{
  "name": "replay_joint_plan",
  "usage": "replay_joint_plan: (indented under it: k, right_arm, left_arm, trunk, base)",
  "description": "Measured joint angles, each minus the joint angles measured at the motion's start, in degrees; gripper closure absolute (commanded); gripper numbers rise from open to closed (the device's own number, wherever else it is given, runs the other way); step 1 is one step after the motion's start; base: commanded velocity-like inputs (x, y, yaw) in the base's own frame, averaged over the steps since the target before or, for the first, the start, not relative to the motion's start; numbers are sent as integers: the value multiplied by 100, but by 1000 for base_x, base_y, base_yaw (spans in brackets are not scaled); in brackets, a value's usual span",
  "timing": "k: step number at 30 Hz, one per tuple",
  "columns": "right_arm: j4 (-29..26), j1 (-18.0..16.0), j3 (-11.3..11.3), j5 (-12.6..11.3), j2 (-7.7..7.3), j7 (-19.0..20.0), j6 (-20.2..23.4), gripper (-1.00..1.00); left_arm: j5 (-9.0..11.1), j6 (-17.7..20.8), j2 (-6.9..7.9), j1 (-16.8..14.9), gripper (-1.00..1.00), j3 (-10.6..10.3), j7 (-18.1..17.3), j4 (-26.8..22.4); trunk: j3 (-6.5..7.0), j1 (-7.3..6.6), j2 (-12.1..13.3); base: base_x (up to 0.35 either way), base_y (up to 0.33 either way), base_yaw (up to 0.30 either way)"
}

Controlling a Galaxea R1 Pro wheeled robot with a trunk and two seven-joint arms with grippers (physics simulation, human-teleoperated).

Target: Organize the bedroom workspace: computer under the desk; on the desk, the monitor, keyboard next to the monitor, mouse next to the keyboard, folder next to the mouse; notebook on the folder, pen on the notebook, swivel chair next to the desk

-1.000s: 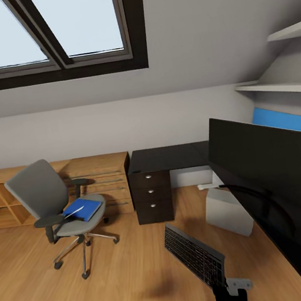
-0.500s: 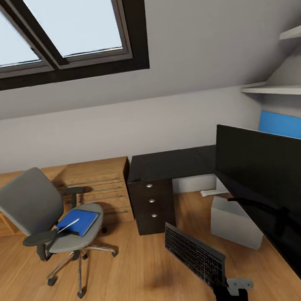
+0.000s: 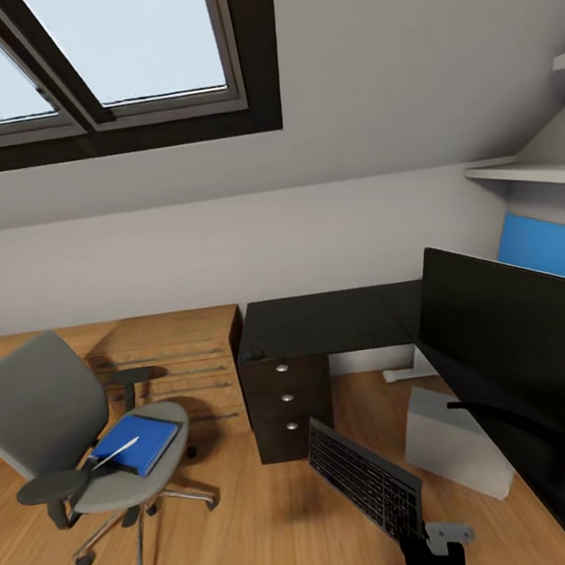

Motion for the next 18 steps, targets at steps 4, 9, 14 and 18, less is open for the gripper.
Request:
replay_joint_plan:
  k: [4, 9, 14, 18]
  right_arm:
    - [0, 0, 0, -2, 0, 0, 0, 100]
    - [10, 1, 14, -6, 0, 0, 9, 100]
    - [7, 0, 9, 18, 9, 1, 13, 100]
    - [5, 0, 5, 14, 15, 1, 10, 100]
  left_arm:
    - [0, 0, -1, 0, -100, 2, 0, 0]
    - [7, 0, -8, 0, -100, -1, 0, 0]
    - [8, 2, -9, 0, -100, -3, -4, 3]
    - [1, 1, -9, 1, -100, -7, -7, 3]
  trunk:
    - [72, -88, 161]
    - [144, -176, 323]
    - [145, -174, 323]
    - [145, -173, 323]
  base:
    - [337, 0, 0]
    - [321, 0, 0]
    - [137, 0, 0]
    - [27, 8, 0]
